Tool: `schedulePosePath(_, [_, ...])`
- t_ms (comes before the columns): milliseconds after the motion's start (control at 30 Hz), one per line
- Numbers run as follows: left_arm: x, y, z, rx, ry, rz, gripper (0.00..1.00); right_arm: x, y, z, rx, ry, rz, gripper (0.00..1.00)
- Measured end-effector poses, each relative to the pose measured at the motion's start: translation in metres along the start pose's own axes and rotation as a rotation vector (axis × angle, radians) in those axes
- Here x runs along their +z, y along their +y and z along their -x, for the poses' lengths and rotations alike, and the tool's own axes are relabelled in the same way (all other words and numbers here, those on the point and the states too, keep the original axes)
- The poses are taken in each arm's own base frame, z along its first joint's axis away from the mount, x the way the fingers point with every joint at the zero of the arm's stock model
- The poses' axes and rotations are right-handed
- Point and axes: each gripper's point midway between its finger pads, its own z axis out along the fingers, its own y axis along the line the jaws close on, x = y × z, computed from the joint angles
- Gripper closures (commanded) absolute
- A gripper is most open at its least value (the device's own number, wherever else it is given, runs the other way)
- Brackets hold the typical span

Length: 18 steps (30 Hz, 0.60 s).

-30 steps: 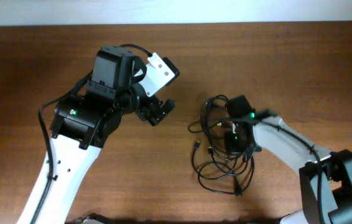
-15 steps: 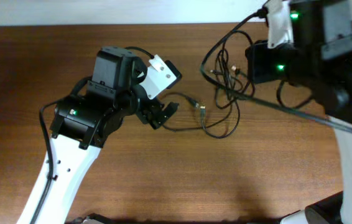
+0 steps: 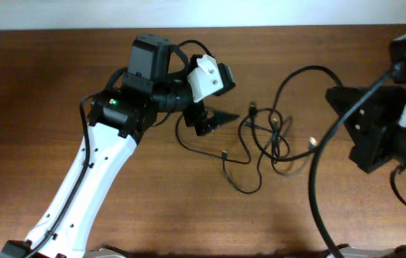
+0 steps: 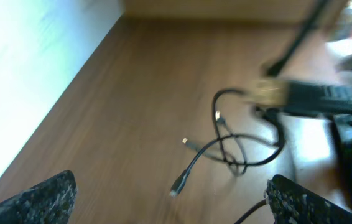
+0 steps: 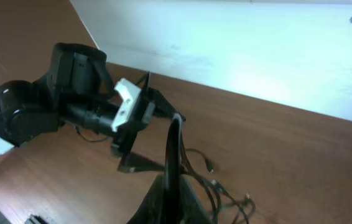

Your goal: Untangle cables

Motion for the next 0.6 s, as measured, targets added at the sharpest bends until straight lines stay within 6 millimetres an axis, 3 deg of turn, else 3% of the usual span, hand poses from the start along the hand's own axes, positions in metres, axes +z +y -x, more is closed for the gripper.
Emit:
schedulePosePath(100, [-0.005, -0.035, 0.026, 0.032, -0.157, -0.201, 0.01, 0.003, -0.003, 0.0, -0.007, 0.005, -0.014, 0.96])
schedulePosePath(233, [-0.014, -0.058, 0.042, 0.037, -0.259, -0.335, 0.01, 0.004, -0.003, 0.0, -0.022, 0.007, -0.015, 0.96])
schedulePosePath(300, [-0.006, -0.063, 0.035, 0.01, -0.209, -0.334, 0.01, 0.004, -0.003, 0.0, -0.023, 0.007, -0.015, 0.96])
schedulePosePath(400, [0.042, -0.068, 0.005, -0.025, -0.062, -0.343, 0.01, 0.003, -0.003, 0.0, -0.023, 0.005, -0.014, 0.96])
schedulePosePath(467, [0.069, -0.059, -0.017, -0.031, 0.015, -0.314, 0.01, -0.002, -0.001, 0.0, -0.026, -0.004, -0.007, 0.96])
schedulePosePath(500, [0.072, -0.055, -0.023, -0.032, 0.037, -0.295, 0.1, -0.005, 0.0, 0.0, -0.028, -0.01, -0.005, 0.96])
schedulePosePath(533, [0.074, -0.052, -0.026, -0.031, 0.051, -0.282, 0.3, -0.006, 0.0, 0.0, -0.029, -0.013, -0.004, 0.96])
schedulePosePath(567, [0.075, -0.05, -0.028, -0.033, 0.062, -0.27, 0.67, -0.008, 0.002, 0.0, -0.031, -0.018, 0.0, 0.96])
schedulePosePath(600, [0.076, -0.046, -0.031, -0.02, 0.077, -0.245, 0.78, -0.009, 0.002, 0.0, -0.032, -0.02, 0.0, 0.96])
